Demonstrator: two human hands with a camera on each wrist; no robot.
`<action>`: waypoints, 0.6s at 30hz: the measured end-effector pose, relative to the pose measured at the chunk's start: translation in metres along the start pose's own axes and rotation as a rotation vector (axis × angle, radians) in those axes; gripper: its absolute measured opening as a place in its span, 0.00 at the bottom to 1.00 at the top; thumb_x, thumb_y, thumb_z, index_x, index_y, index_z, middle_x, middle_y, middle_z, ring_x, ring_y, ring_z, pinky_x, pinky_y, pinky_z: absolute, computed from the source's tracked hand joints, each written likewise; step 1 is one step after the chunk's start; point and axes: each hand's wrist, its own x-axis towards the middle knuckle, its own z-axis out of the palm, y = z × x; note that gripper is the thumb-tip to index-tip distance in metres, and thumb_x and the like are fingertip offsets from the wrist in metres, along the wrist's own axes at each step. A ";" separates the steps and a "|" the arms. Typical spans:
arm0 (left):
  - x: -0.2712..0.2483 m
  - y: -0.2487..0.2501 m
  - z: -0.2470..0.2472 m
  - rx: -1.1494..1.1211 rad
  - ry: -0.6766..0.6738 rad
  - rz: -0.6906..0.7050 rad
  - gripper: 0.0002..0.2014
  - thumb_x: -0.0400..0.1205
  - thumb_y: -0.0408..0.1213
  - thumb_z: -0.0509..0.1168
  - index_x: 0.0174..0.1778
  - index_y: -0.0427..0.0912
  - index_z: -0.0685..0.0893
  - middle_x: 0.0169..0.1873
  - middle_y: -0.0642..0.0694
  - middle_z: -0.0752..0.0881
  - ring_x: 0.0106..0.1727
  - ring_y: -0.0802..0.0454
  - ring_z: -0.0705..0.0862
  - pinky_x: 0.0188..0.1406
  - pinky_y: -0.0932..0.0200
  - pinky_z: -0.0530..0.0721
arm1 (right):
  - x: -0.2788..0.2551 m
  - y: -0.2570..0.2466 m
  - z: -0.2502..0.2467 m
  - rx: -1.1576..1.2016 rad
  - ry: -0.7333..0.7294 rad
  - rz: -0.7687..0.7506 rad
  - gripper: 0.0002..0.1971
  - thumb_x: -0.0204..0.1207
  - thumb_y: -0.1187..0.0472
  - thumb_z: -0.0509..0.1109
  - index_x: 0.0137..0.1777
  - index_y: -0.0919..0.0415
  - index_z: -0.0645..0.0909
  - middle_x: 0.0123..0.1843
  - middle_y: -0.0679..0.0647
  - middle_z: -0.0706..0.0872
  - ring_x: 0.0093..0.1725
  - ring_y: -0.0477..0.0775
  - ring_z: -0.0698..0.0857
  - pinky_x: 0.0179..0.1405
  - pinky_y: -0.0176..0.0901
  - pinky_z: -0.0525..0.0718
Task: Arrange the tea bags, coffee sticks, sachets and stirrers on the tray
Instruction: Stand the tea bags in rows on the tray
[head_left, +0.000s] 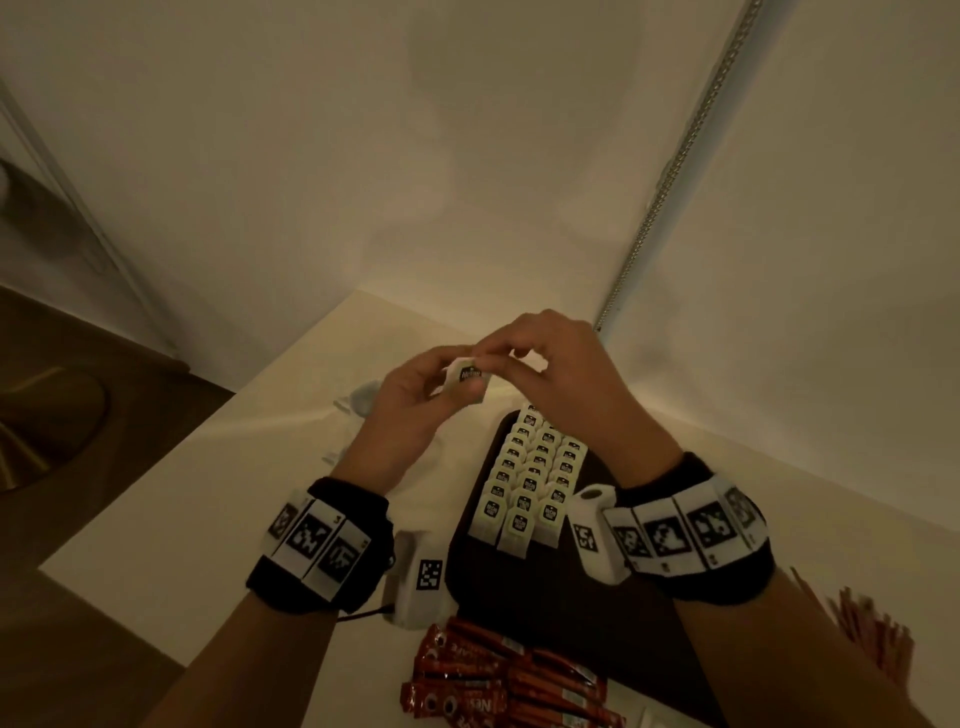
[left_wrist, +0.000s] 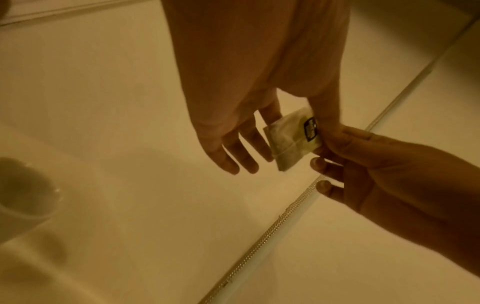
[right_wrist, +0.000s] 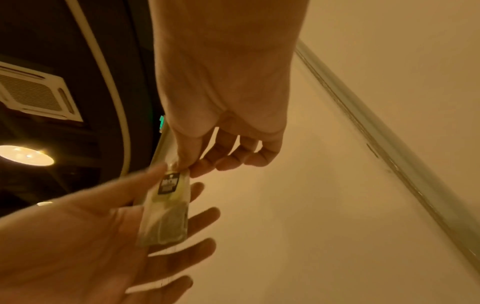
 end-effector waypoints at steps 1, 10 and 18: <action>0.000 0.004 0.001 -0.006 0.023 0.027 0.09 0.72 0.38 0.75 0.47 0.46 0.89 0.42 0.49 0.90 0.46 0.54 0.87 0.47 0.63 0.83 | 0.003 -0.006 -0.007 -0.025 -0.009 -0.006 0.08 0.75 0.54 0.70 0.47 0.52 0.89 0.41 0.45 0.89 0.40 0.48 0.81 0.46 0.42 0.77; -0.010 0.005 0.016 -0.339 -0.089 -0.115 0.13 0.66 0.50 0.78 0.43 0.50 0.91 0.45 0.46 0.91 0.52 0.49 0.88 0.53 0.57 0.86 | 0.016 -0.032 -0.020 -0.039 -0.019 0.128 0.07 0.75 0.59 0.71 0.51 0.51 0.87 0.30 0.38 0.80 0.32 0.38 0.79 0.37 0.25 0.74; -0.019 0.007 0.024 -0.560 -0.032 -0.277 0.04 0.68 0.44 0.75 0.34 0.49 0.91 0.41 0.50 0.90 0.45 0.53 0.89 0.44 0.63 0.86 | 0.017 -0.027 -0.015 -0.030 0.010 0.247 0.08 0.74 0.62 0.71 0.51 0.54 0.87 0.28 0.40 0.79 0.27 0.32 0.76 0.31 0.19 0.70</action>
